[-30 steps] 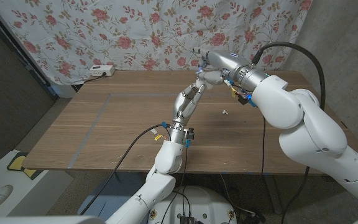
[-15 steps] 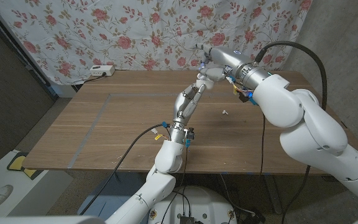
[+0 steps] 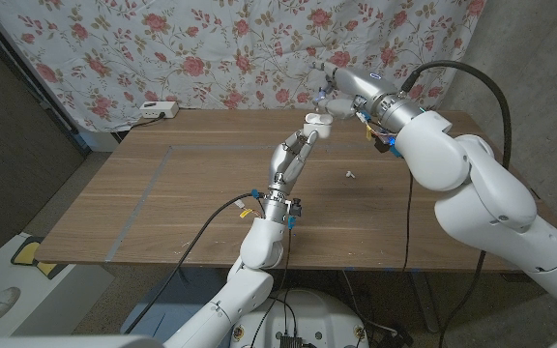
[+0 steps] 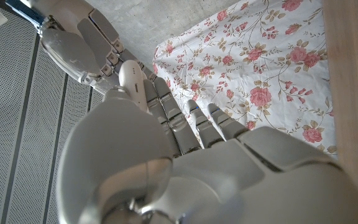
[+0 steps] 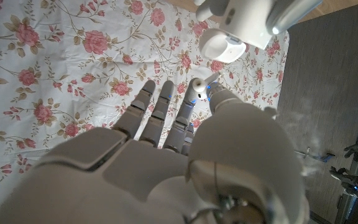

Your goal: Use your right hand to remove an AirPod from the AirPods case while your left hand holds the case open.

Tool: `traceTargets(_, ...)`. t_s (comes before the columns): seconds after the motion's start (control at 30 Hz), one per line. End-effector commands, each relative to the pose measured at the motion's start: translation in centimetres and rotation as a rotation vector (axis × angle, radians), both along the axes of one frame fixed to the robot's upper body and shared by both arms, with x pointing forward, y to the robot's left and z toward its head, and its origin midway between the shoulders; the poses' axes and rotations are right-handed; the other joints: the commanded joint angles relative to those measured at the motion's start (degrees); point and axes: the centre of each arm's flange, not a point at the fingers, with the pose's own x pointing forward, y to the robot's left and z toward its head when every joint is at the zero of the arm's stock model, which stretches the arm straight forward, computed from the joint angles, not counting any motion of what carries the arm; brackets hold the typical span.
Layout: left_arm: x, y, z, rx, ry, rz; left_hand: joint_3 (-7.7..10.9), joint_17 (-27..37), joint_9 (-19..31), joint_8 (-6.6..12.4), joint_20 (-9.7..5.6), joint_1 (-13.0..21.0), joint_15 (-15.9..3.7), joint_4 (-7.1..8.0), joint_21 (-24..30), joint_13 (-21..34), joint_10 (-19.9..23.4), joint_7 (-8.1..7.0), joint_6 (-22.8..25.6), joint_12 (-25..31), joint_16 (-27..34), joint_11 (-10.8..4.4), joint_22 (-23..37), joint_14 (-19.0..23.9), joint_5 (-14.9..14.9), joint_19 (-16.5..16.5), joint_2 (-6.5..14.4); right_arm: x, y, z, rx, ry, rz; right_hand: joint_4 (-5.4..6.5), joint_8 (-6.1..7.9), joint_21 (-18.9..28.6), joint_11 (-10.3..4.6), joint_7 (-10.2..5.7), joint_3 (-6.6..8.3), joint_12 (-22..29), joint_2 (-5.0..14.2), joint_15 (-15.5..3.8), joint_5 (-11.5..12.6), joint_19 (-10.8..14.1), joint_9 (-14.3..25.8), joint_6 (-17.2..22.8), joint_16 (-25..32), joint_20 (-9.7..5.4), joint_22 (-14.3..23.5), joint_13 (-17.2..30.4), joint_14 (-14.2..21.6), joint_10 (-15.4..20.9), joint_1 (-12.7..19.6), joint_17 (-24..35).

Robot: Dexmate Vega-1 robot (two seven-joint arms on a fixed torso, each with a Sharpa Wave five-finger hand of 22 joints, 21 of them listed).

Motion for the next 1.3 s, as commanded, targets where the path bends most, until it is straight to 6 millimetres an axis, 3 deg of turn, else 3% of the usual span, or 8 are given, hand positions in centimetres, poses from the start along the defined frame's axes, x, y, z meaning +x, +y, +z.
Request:
traceTargets(0.03, 0.0, 0.2, 0.0, 0.002, -0.001, -0.002, 0.31, 0.2, 3.9, 1.41, 0.16, 0.7, -1.50, 0.11, -0.1, 0.2, 0.7, -1.18, 1.5, -0.2, 0.1, 0.07, 0.1, 0.1, 0.2, -0.3, 0.9, 1.7, -1.3, 0.3, 0.038, -0.001, -0.049, -0.02, 0.59, 0.3, -1.00, -0.19, 0.13, 0.4, 0.31, -7.77, -0.1, 0.2, 0.2, 0.3, -0.3, -0.45, 0.1, 0.1, 0.5, 0.9, -0.4, 0.1)
traceTargets(0.87, -0.3, 0.3, 0.1, -0.005, -0.006, 0.000, 0.47, 0.2, 3.7, 1.33, 0.25, 0.6, -1.47, 0.08, -0.1, 0.4, 0.8, -1.19, 1.5, -0.2, 0.1, 0.07, 0.1, 0.1, 0.0, -0.3, 0.9, 8.3, -4.2, -2.3, 0.126, 0.088, -0.119, 0.22, 0.73, 0.8, -1.74, -0.61, -0.07, 0.9, 0.27, -7.97, -0.4, 1.4, 0.3, 1.9, -1.4, -2.27, 0.2, -0.2, -0.3, 0.6, -1.1, -0.1)
traceTargets(1.3, -0.4, 0.1, 0.1, -0.005, -0.004, 0.006, 0.53, 0.2, 3.7, 1.36, 0.27, 0.6, -1.46, 0.05, -0.1, 0.5, 0.9, -1.29, 1.5, -0.3, 0.1, 0.06, 0.1, 0.1, -0.1, -0.3, 0.9, 14.2, -6.4, -5.6, 0.198, 0.145, -0.167, 0.28, 0.77, 0.8, -2.32, -1.02, -0.23, 1.1, 0.19, -8.48, -0.5, 1.6, 0.3, 2.6, -1.9, -2.87, 0.2, -0.3, -0.8, 0.6, -1.5, -0.2)
